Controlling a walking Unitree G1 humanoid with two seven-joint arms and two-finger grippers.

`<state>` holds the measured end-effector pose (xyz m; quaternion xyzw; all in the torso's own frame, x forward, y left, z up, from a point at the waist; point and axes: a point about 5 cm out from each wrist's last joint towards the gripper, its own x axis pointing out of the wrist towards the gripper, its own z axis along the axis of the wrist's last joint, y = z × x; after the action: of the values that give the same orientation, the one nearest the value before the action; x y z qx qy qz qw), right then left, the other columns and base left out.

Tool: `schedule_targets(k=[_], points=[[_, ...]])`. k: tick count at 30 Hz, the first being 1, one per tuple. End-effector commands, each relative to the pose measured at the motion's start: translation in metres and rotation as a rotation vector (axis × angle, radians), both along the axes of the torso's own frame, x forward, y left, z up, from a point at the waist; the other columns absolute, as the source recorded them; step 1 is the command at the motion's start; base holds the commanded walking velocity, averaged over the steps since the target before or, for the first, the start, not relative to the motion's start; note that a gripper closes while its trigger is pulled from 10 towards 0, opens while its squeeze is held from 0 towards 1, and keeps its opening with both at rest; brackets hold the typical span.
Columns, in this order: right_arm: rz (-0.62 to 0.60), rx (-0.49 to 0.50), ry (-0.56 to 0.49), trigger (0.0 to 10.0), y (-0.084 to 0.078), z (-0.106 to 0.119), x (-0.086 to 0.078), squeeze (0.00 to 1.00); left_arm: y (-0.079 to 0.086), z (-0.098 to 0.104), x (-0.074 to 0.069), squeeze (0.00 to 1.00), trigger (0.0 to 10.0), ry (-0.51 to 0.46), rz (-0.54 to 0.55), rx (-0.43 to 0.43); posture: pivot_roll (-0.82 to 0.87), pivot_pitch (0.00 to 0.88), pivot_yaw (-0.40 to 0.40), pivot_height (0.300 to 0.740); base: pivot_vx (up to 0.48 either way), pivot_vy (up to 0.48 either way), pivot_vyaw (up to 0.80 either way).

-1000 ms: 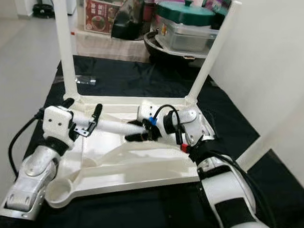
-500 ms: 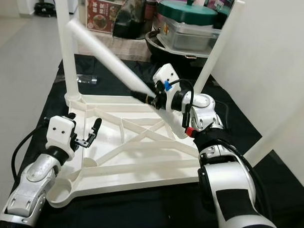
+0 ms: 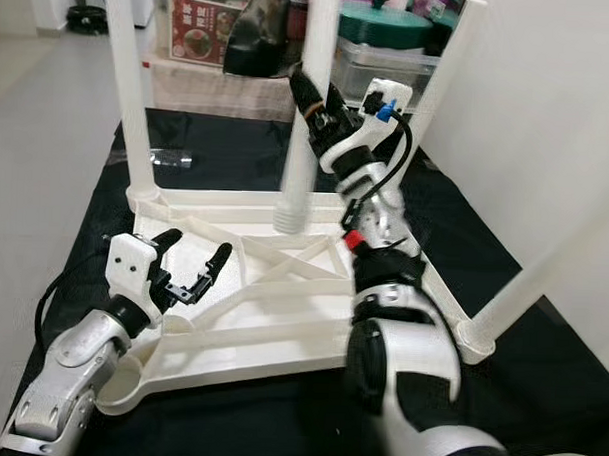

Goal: Building children table

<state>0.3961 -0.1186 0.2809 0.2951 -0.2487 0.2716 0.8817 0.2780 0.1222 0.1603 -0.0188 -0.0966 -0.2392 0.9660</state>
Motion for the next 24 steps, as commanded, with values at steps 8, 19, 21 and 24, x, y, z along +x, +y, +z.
schedule_targets(k=[8, 19, 21, 24], points=[[0.1, 0.044, 0.007, 0.0, 0.035, -0.015, -0.021, 0.0, -0.008, 0.012, -0.002, 0.0, 10.0, 0.043, -0.204, -0.107, 0.09, 0.0, -0.135, 0.74, 0.0, 0.0, 0.0], [0.223, 0.03, -0.022, 0.0, 0.06, -0.016, -0.045, 0.0, -0.008, 0.01, 0.002, 0.0, 10.0, 0.077, -0.233, -0.095, 0.09, 0.0, -0.131, 0.74, 0.0, 0.0, 0.0], [0.244, 0.025, -0.03, 0.0, 0.063, -0.016, -0.048, 0.0, -0.007, 0.01, 0.003, 0.0, 10.0, 0.079, -0.231, -0.091, 0.09, 0.0, -0.131, 0.74, 0.0, 0.0, 0.0], [0.306, 0.01, -0.043, 0.0, 0.073, -0.016, -0.061, 0.0, -0.004, 0.011, 0.005, 0.0, 10.0, 0.079, -0.218, -0.078, 0.09, 0.0, -0.13, 0.74, 0.0, 0.0, 0.0]])
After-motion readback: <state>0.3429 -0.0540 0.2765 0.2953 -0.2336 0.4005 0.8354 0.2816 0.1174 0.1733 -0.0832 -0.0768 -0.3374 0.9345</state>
